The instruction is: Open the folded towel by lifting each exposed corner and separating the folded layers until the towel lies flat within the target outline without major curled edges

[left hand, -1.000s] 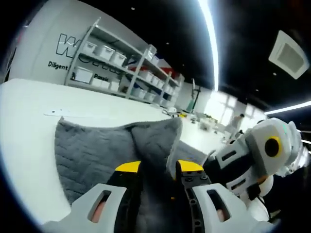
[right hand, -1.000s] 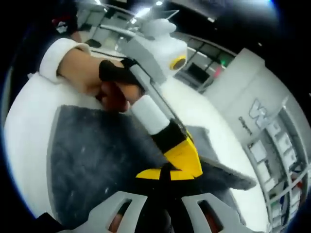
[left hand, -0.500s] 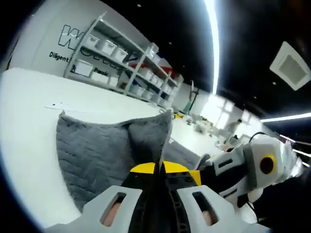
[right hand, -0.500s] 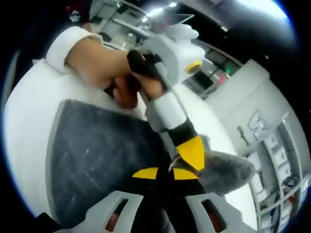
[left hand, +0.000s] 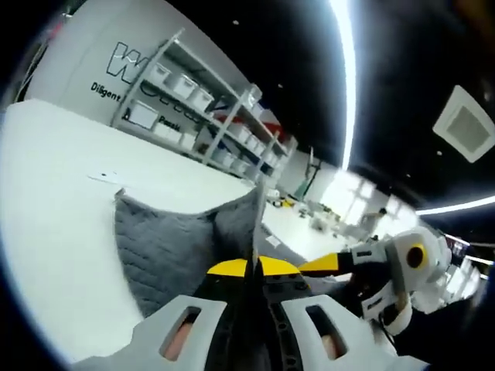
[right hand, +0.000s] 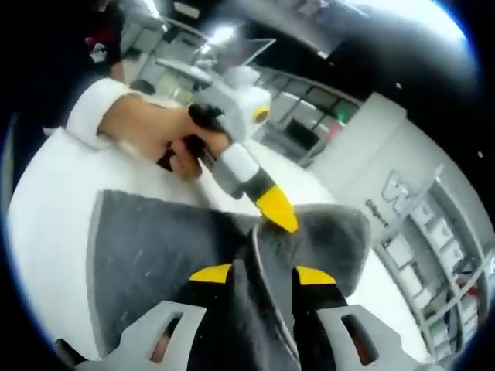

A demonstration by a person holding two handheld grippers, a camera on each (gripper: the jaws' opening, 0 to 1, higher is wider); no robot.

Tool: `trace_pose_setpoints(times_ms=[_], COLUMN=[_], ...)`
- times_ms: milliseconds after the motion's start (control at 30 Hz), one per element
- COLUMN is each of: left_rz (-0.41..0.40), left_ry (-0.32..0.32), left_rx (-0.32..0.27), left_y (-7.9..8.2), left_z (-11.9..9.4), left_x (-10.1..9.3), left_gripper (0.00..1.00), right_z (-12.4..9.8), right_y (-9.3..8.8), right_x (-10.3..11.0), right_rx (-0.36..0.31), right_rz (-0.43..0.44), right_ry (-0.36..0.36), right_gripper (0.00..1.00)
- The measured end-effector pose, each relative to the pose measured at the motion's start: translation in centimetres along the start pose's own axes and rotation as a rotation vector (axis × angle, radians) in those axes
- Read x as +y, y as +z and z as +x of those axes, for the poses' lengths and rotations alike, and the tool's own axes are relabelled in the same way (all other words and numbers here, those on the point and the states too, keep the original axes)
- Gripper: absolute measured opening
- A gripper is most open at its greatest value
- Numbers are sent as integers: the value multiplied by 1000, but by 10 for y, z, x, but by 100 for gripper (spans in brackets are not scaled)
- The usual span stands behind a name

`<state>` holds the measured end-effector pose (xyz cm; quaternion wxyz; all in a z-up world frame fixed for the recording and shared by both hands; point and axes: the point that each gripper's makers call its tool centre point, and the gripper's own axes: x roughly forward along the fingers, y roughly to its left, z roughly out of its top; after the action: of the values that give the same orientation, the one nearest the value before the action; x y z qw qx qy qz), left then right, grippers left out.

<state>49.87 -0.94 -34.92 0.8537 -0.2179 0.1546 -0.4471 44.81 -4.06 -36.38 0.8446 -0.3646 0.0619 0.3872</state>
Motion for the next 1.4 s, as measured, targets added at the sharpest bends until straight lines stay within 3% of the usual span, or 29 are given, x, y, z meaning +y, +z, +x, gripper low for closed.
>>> trace_pose_setpoints(times_ms=[200, 300, 400, 533, 600, 667, 767, 1000, 1067, 1233, 1400], left_rz=[4, 9, 10, 0, 4, 31, 47, 31, 31, 41, 26], left_ry=[14, 24, 37, 45, 53, 75, 89, 92, 95, 117, 124], left_rx=[-21, -26, -31, -36, -32, -19, -13, -19, -23, -20, -22], left_y=[14, 16, 12, 13, 13, 8, -1, -4, -3, -2, -2], left_z=[-3, -5, -9, -11, -12, -14, -16, -20, -21, -26, -28], left_x=[10, 15, 14, 18, 22, 23, 17, 14, 14, 22, 25], left_gripper=[3, 3, 3, 3, 3, 3, 3, 3, 3, 3, 3], right_z=[-17, -28, -36, -45, -46, -51, -52, -53, -54, -52, -49], right_y=[0, -3, -11, -29, -40, -46, -51, -65, -70, -64, -54], right_x=[-5, -12, -20, -36, -39, -42, -46, -33, -21, 8, 19], right_rx=[-62, -90, -101, -125, -124, -116, -112, -55, -18, -32, -30], right_rz=[116, 166, 220, 378, 454, 458, 468, 529, 572, 708, 616], right_ry=[-13, -29, -44, -51, -48, -51, -74, -31, 26, 153, 151], right_gripper=[30, 26, 24, 22, 16, 7, 10, 18, 21, 27, 16])
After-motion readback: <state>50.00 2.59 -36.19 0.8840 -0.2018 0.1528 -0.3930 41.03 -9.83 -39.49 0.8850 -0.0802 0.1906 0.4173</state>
